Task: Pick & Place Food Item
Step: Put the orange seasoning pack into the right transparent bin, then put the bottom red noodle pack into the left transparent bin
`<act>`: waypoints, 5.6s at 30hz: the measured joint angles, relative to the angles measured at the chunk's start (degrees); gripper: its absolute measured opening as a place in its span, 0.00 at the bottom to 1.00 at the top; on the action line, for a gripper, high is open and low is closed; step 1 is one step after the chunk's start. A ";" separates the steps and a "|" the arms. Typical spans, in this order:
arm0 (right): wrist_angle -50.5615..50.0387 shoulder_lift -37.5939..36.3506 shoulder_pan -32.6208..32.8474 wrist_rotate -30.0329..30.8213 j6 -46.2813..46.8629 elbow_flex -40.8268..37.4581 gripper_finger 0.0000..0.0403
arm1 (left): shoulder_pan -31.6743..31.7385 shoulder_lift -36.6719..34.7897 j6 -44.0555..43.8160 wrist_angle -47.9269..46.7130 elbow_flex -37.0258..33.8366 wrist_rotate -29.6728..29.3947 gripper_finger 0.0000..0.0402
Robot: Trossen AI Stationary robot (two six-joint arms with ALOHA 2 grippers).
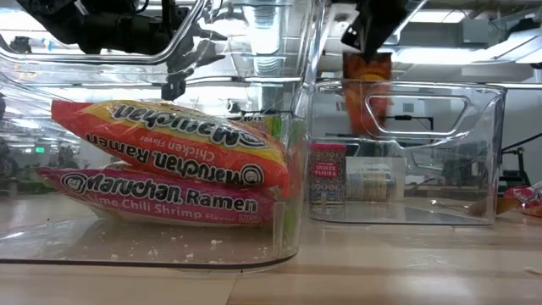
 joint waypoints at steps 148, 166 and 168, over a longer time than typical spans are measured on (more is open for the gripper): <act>24.51 -13.51 -16.70 0.07 4.03 -20.45 0.43 | -0.08 0.02 1.25 -0.16 0.00 -1.05 0.28; -6.52 -28.87 -14.13 -4.01 18.63 -20.43 0.38 | -0.08 0.02 2.31 -0.09 0.00 -1.28 0.28; -9.53 -28.96 -13.38 -4.60 21.45 -20.43 0.38 | -0.08 0.02 2.78 0.08 0.00 -1.45 0.28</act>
